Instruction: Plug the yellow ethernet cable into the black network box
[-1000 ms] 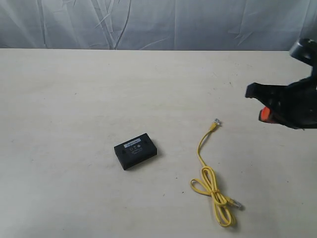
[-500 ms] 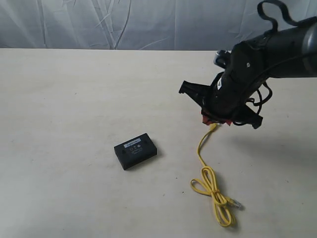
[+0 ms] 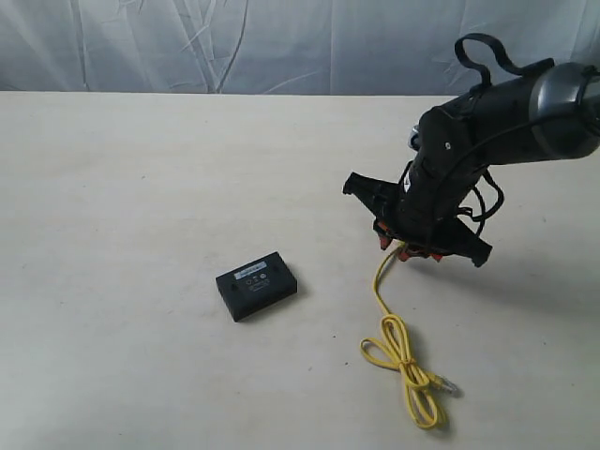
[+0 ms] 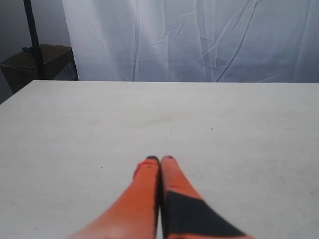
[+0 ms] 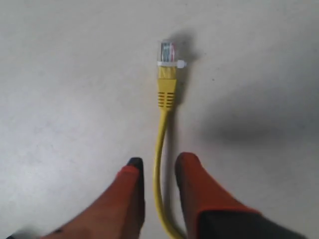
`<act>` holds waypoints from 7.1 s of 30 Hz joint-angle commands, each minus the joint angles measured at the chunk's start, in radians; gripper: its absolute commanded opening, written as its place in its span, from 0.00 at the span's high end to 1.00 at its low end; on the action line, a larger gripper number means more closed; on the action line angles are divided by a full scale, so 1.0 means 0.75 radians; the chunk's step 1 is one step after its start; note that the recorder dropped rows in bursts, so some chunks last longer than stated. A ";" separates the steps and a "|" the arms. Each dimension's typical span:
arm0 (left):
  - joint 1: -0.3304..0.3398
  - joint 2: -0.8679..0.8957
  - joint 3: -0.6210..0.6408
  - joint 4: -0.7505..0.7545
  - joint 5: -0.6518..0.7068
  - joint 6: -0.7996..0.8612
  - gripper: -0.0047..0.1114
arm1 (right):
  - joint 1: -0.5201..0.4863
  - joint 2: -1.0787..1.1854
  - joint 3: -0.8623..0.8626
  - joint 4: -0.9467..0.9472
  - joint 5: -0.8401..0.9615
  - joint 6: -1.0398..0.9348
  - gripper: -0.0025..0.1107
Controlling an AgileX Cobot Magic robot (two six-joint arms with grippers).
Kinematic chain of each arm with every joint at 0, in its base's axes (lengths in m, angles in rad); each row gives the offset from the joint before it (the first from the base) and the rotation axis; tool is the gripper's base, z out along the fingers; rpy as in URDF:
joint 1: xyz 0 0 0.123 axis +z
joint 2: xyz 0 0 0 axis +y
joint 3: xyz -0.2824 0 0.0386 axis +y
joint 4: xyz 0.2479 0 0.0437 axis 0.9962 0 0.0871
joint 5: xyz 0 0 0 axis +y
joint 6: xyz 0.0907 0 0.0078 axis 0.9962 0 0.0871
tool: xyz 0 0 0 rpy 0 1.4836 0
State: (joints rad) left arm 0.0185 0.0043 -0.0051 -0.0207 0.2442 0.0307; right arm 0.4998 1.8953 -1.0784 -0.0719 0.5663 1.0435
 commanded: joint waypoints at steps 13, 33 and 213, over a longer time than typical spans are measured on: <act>0.001 -0.006 0.007 -0.001 -0.015 -0.004 0.96 | 0.001 0.095 -0.005 0.006 -0.082 0.039 0.66; 0.001 -0.006 0.007 -0.001 -0.017 -0.004 0.96 | 0.001 -0.033 -0.005 -0.103 -0.001 -0.815 0.98; -0.294 2.825 -1.367 -1.617 0.845 2.056 0.96 | 0.493 0.000 0.151 -0.251 -0.166 -1.704 0.98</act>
State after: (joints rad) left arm -0.1998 2.1171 -1.0272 -1.2302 0.9002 1.5670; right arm 0.8514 1.8958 -0.9685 -0.2553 0.4553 -0.2138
